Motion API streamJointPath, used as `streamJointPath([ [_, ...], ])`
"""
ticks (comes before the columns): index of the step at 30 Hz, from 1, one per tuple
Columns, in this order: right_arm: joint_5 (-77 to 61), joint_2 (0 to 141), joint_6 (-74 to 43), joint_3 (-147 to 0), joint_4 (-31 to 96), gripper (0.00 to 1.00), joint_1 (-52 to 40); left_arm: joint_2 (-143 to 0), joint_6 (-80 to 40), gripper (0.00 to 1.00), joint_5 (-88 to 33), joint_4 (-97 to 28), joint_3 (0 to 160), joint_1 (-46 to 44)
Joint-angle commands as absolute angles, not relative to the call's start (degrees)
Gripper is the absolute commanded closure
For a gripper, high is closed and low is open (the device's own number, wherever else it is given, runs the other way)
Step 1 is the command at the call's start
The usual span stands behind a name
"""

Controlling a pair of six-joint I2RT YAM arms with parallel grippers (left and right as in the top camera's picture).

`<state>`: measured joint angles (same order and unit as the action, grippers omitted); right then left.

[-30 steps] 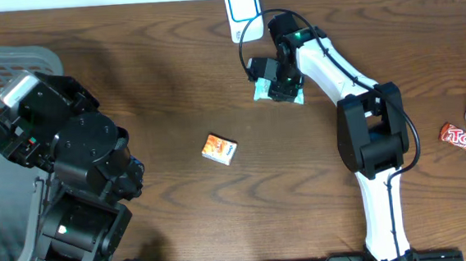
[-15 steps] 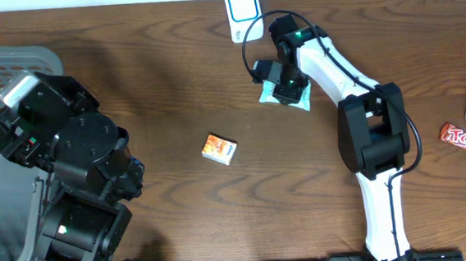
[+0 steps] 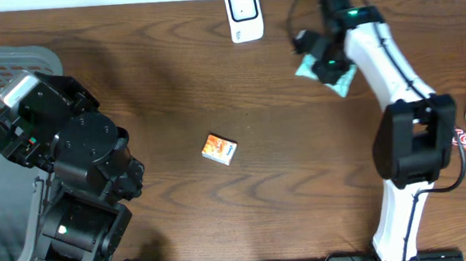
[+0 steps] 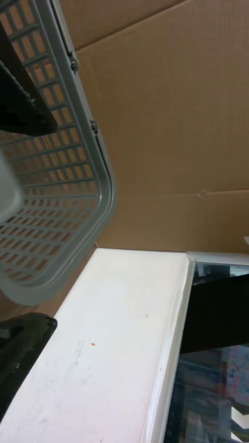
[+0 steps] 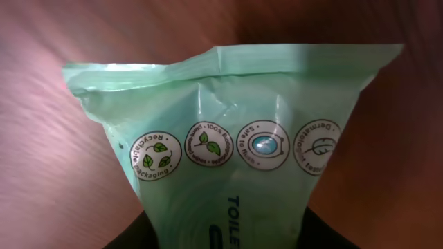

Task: Scan the item barcode
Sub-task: 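Carry the wipes packet to the right edge and release it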

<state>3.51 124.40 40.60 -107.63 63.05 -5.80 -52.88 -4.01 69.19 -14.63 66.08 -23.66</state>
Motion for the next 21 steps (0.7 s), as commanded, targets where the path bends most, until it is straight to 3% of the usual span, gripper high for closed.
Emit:
streamJointPath([
  [1, 4.0, 123.8, 37.3, -108.0, 63.0, 0.63, 0.5, -52.8, -3.3, 0.18, 70.1, -14.5, 66.1, -23.4],
  [11, -2.1, 123.9, 33.1, -107.8, 58.0, 0.55, 16.7, -52.8, -3.3, 0.18, 70.1, -14.5, 66.1, -23.4],
  [17, -3.6, 123.9, 32.8, -105.4, 54.2, 0.60, 24.9, -52.8, -3.3, 0.18, 70.1, -14.5, 66.1, -23.4],
  [21, -3.6, 123.9, 30.8, -103.0, 51.3, 0.72, 29.1, -52.8, -3.3, 0.18, 70.1, -14.5, 66.1, -23.4],
])
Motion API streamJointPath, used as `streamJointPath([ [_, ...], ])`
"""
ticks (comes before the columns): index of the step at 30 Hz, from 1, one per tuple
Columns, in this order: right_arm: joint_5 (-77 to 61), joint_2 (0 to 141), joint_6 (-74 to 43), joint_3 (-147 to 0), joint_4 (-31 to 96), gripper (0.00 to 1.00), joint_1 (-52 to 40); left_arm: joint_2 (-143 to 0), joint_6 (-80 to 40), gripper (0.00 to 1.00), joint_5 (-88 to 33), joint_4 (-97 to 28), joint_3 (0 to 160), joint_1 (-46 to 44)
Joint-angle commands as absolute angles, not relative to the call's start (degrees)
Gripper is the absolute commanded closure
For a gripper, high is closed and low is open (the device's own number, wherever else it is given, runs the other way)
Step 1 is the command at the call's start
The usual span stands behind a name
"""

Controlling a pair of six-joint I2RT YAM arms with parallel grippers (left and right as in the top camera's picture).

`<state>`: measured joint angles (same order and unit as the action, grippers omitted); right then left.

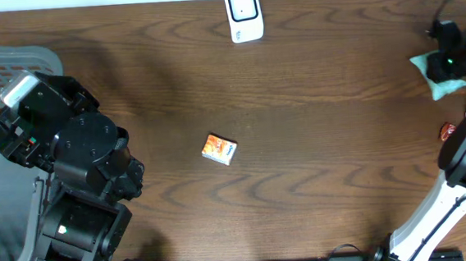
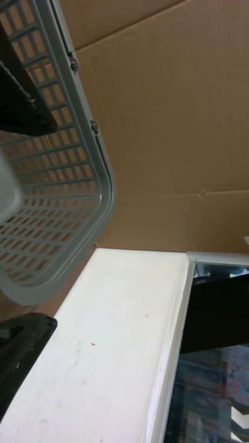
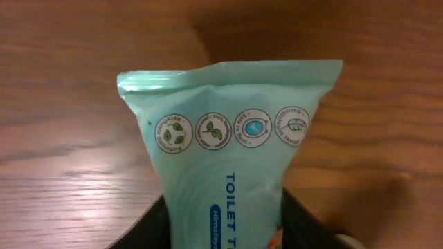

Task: Scan the item barcode
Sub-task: 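Carry the wipes packet to the right edge and release it, then reach the right gripper to the orange tissue pack and grasp it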

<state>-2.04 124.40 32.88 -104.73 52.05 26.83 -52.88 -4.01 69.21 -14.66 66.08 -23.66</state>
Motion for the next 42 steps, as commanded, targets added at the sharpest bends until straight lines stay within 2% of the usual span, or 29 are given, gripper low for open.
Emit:
streamJointPath([
  [1, -3.5, 123.9, 30.8, -102.5, 50.8, 0.73, 29.9, -52.8, -3.3, 0.18, 70.1, -14.5, 66.1, -23.4],
  [3, -3.5, 123.9, 30.2, -101.3, 49.9, 0.71, 31.5, -52.8, -3.3, 0.18, 70.1, -14.5, 66.1, -23.4],
  [4, -3.6, 123.9, 29.8, -101.0, 49.8, 0.67, 32.2, -52.8, -3.3, 0.18, 70.1, -14.5, 66.1, -23.4],
  [5, -3.6, 123.9, 28.6, -100.9, 49.6, 0.55, 32.6, -52.8, -3.3, 0.18, 70.1, -14.5, 66.1, -23.4],
  [6, -3.8, 123.9, 26.5, -101.0, 49.0, 0.32, 33.0, -52.8, -3.3, 0.18, 70.1, -14.5, 66.1, -23.4],
  [8, -5.5, 123.7, 23.6, -101.2, 48.6, 0.01, 33.3, -52.8, -3.3, 0.18, 70.1, -14.5, 66.1, -23.4],
  [13, -12.4, 122.2, 21.4, -102.8, 49.2, 0.01, 31.4, -52.8, -3.3, 0.18, 70.1, -14.5, 66.1, -23.4],
  [17, -19.0, 118.9, 17.2, -104.0, 49.2, 0.01, 26.2, -52.8, -3.3, 0.18, 70.1, -14.5, 66.1, -23.4],
  [21, -30.3, 117.2, 10.9, -104.0, 52.1, 0.01, 17.2, -52.8, -3.3, 0.18, 70.1, -14.5, 66.1, -23.4],
  [26, -39.1, 118.2, 10.7, -101.3, 54.7, 0.01, 5.1, -52.8, -3.3, 0.18, 70.1, -14.5, 66.1, -23.4],
  [29, -39.4, 118.4, 13.2, -98.1, 56.0, 0.01, -4.7, -52.8, -3.3, 0.18, 70.1, -14.5, 66.1, -23.4],
  [31, -35.1, 118.4, 5.7, -96.7, 56.2, 0.01, -11.3, -52.8, -3.3, 0.18, 70.1, -14.5, 66.1, -23.4],
  [35, -15.0, 118.4, -30.4, -96.0, 60.1, 0.01, -22.7, -52.8, -3.3, 0.18, 70.1, -14.5, 66.1, -23.4],
  [37, -13.6, 118.4, -40.0, -96.0, 60.1, 0.01, -27.4, -52.8, -3.3, 0.18, 70.1, -14.5, 66.1, -23.4],
  [40, -13.5, 118.4, -44.1, -96.0, 55.3, 0.01, -32.9, -52.8, -3.3, 0.18, 70.1, -14.5, 66.1, -23.4],
  [42, -13.1, 118.4, -38.9, -96.0, 53.2, 0.01, -36.4, -52.8, -3.3, 0.18, 70.1, -14.5, 66.1, -23.4],
])
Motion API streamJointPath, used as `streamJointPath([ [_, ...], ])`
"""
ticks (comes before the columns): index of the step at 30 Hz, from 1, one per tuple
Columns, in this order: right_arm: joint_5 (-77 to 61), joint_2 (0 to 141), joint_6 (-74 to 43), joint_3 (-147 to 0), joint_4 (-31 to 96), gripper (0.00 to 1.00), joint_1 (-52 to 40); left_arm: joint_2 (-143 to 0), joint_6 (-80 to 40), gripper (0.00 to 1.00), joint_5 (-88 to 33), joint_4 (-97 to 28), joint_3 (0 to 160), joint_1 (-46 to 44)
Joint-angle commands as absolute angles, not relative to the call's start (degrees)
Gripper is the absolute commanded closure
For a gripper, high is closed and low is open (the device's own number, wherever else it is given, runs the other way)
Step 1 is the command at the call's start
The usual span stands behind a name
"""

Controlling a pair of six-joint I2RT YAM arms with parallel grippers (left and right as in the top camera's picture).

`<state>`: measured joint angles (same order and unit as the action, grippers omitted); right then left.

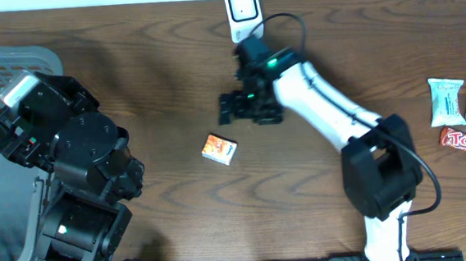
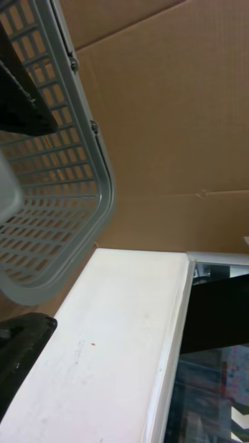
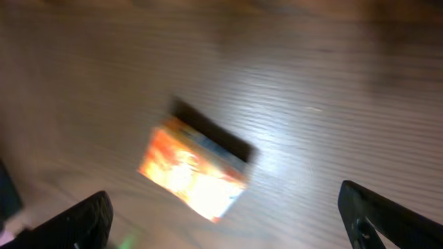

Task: Scan the item barcode
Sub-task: 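Reach the right gripper to the orange tissue pack and grasp it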

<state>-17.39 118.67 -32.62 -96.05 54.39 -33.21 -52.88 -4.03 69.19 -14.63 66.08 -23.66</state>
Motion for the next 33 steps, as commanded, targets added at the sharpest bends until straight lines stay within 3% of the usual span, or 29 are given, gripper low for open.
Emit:
streamJointPath([
  [1, -12.9, 118.4, -37.8, -96.0, 52.7, 0.01, -37.5, -52.8, -3.3, 0.18, 70.1, -14.5, 66.1, -23.4],
  [3, -12.1, 118.4, -44.4, -96.0, 52.7, 0.01, -39.6, -52.8, -3.3, 0.18, 70.1, -14.5, 66.1, -23.4],
  [6, -11.7, 118.6, -65.8, -95.9, 58.3, 0.01, -41.3, -52.8, -3.3, 0.18, 70.1, -14.5, 66.1, -23.4],
  [9, -9.9, 119.0, -73.4, -95.8, 57.4, 0.01, -42.6, -52.8, -3.3, 0.18, 70.1, -14.5, 66.1, -23.4],
  [15, -4.7, 120.2, -78.7, -95.8, 56.5, 0.01, -43.6, -52.8, -3.3, 0.18, 70.1, -14.5, 66.1, -23.4],
  [33, -5.4, 128.4, -78.9, -95.8, 53.1, 0.01, -45.5, -52.8, -3.3, 0.18, 70.1, -14.5, 66.1, -23.4],
])
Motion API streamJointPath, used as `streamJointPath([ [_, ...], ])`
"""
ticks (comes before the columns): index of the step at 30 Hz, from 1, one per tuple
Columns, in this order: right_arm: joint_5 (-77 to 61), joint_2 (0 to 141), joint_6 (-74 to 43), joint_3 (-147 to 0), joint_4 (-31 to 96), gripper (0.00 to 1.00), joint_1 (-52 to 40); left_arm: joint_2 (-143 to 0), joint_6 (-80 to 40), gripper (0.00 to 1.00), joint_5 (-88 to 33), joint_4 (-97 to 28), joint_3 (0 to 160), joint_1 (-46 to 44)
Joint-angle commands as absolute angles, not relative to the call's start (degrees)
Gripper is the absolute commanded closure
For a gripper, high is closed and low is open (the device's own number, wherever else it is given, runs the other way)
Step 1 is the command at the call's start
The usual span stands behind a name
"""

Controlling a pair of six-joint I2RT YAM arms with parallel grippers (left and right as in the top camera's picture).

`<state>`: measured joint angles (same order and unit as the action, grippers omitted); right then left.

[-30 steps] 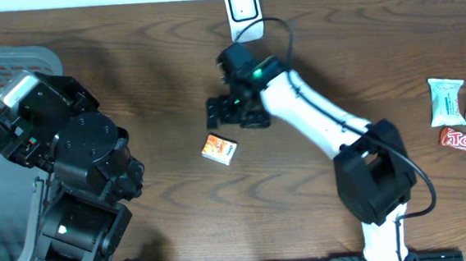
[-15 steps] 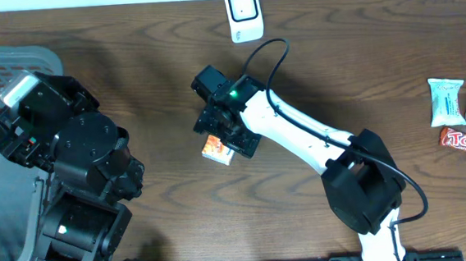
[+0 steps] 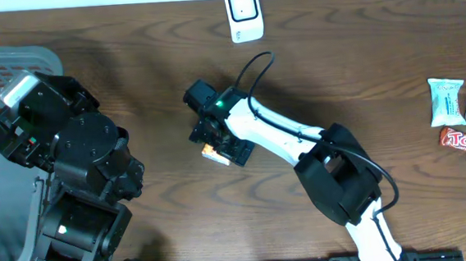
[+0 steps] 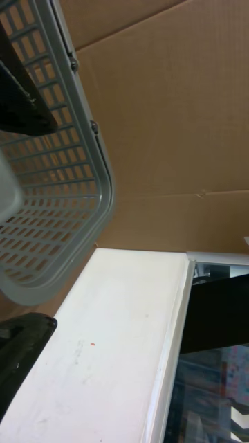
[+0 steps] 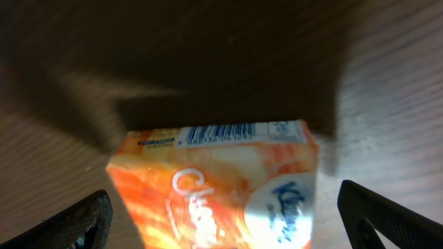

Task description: Scan the item barcode

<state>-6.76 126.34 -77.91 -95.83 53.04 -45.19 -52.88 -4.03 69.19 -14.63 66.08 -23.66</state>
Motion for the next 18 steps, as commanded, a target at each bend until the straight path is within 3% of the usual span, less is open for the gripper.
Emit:
streamJointPath([
  [1, -5.7, 128.4, -78.0, -95.8, 53.1, 0.05, -45.5, -52.8, -3.3, 0.18, 70.1, -14.5, 66.1, -23.4],
  [7, -5.1, 128.6, -68.6, -95.9, 54.5, 0.20, -45.1, -52.8, -3.3, 0.18, 70.1, -14.5, 66.1, -23.4],
  [9, -3.8, 128.5, -64.6, -95.9, 56.4, 0.41, -44.5, -52.8, -3.3, 0.18, 70.1, -14.5, 66.1, -23.4],
  [11, -2.3, 128.4, -59.4, -95.9, 57.9, 0.51, -43.7, -52.8, -3.3, 0.18, 70.1, -14.5, 66.1, -23.4],
  [18, 7.0, 127.8, -34.3, -96.0, 61.8, 0.44, -39.7, -52.8, -3.3, 0.18, 70.1, -14.5, 66.1, -23.4],
])
